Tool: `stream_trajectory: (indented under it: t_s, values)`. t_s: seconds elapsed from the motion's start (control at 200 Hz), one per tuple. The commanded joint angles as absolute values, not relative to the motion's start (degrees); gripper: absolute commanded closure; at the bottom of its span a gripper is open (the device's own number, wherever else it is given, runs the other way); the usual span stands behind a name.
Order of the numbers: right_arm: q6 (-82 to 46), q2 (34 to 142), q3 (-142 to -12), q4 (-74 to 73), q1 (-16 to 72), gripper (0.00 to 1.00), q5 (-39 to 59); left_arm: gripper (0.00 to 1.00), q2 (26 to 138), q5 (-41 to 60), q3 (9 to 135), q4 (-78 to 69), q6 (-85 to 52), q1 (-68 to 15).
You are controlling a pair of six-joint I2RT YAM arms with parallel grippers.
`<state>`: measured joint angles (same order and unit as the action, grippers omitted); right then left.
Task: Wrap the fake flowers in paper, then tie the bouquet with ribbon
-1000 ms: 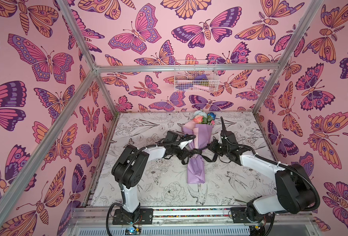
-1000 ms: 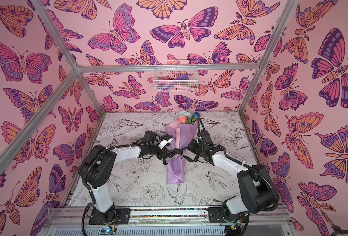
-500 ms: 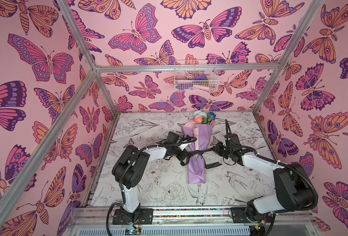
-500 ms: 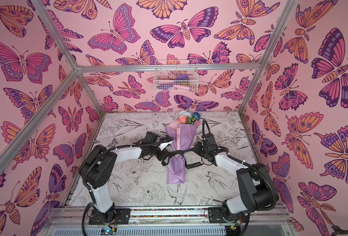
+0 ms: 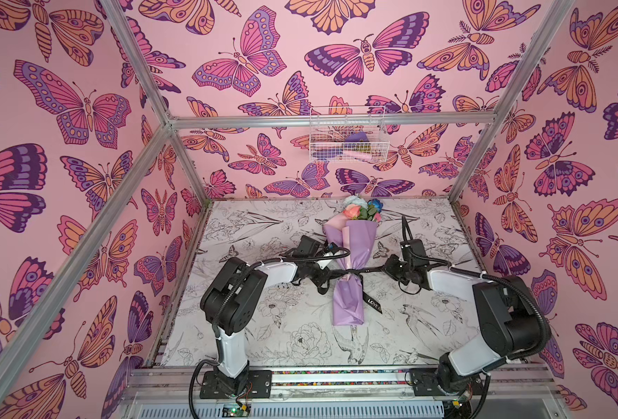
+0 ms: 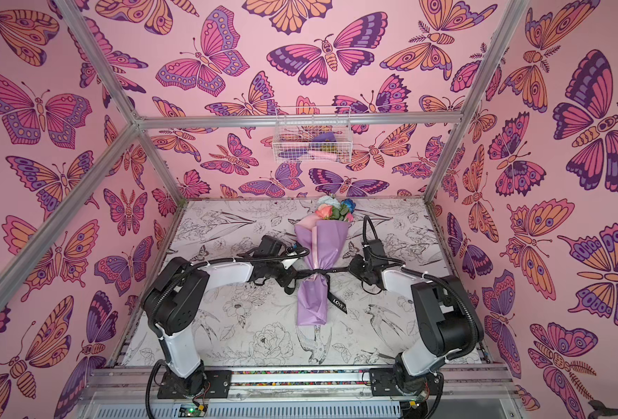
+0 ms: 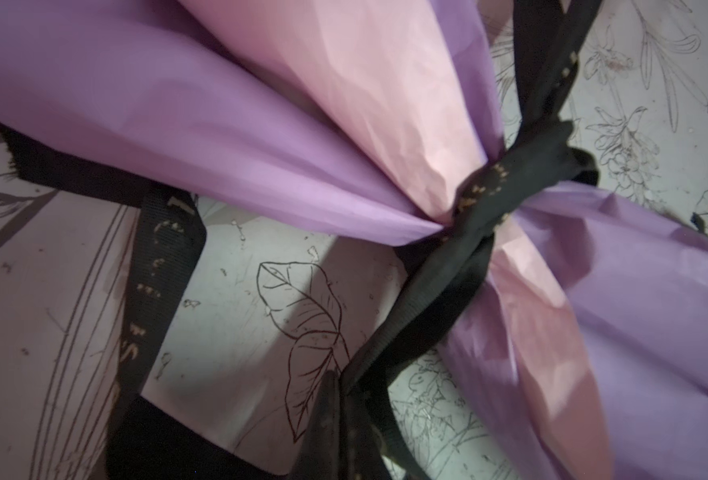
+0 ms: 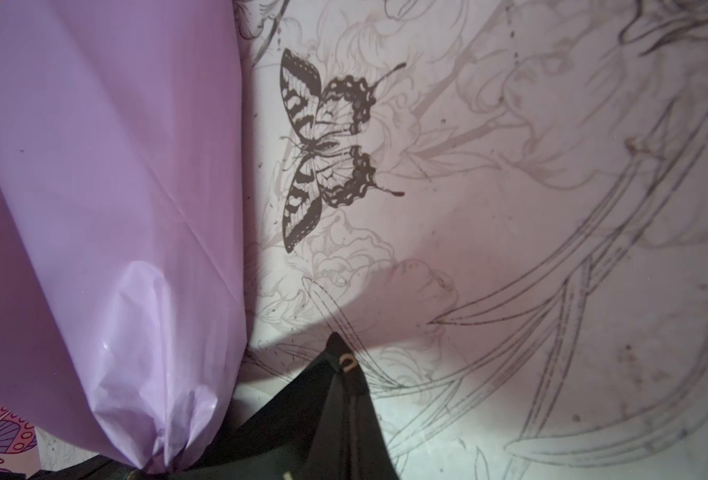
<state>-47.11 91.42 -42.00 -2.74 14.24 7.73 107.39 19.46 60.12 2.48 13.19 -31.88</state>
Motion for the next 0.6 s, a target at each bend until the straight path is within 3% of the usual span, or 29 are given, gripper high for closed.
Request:
stream_trajectory:
  t_s: [0.0, 0.596]
  values:
    - [-45.24, 92.36, -43.28, -1.55, 12.55, 1.0, 3.47, 1.0, 107.78, 14.84, 58.8, 5.81, 12.66, -30.99]
    - [-41.69, 95.68, -51.26, 6.0, 11.96, 1.0, 0.95, 1.0, 102.09, 19.12, 52.5, 2.94, -10.79, -30.67]
